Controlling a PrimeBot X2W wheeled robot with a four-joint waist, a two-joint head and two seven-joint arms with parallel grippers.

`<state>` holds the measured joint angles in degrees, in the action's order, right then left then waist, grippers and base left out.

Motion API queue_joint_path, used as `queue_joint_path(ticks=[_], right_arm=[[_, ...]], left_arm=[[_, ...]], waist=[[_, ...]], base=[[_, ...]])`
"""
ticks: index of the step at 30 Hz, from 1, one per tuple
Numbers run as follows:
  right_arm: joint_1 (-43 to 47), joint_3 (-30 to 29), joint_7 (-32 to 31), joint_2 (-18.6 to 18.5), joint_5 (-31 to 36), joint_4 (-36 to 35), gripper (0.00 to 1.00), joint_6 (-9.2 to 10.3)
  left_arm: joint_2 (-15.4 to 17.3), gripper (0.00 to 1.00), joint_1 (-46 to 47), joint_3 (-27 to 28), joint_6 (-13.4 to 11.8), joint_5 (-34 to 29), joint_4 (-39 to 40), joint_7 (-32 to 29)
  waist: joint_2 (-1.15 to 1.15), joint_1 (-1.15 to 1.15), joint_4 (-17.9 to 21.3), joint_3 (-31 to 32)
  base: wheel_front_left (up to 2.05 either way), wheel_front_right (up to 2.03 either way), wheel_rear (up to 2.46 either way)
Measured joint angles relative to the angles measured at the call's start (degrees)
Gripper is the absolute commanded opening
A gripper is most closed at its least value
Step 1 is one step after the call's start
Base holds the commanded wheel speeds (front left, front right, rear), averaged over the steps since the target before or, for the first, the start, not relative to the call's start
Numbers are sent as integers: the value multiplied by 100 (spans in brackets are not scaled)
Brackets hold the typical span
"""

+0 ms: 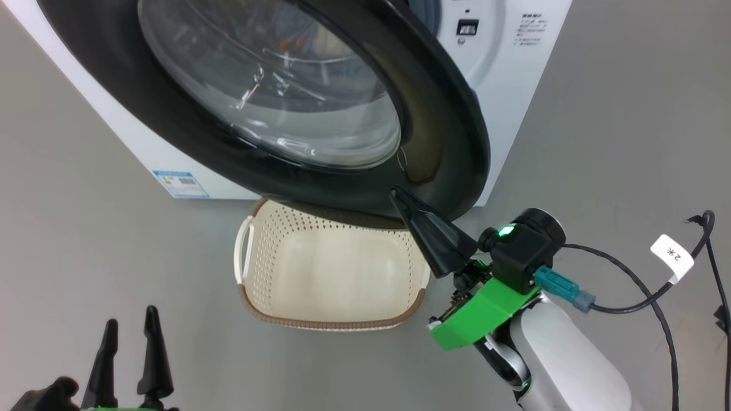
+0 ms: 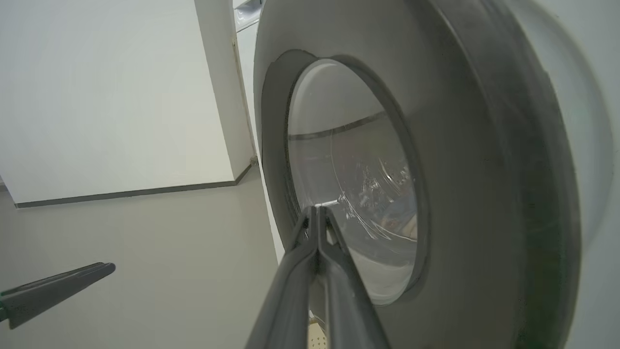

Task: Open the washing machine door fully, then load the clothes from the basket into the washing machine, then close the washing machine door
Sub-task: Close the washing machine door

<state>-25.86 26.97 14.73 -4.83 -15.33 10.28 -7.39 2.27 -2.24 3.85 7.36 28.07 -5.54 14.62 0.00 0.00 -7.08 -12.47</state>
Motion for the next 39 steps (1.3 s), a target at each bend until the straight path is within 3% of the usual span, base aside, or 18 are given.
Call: queue_joint_path(ticks=[13,39], right_arm=[[-584,-461,0,-1,56,549,0,0],[-1361,-764,1,-99,224,615,0,-2]], left_arm=[[-9,100,366,-135,0,0,56,0],[-14,100,637,-176,0,-10,47,0]], waist=[[0,0,-105,-574],[0,0,65,-1189]], base=[[0,0,0],[0,0,0]])
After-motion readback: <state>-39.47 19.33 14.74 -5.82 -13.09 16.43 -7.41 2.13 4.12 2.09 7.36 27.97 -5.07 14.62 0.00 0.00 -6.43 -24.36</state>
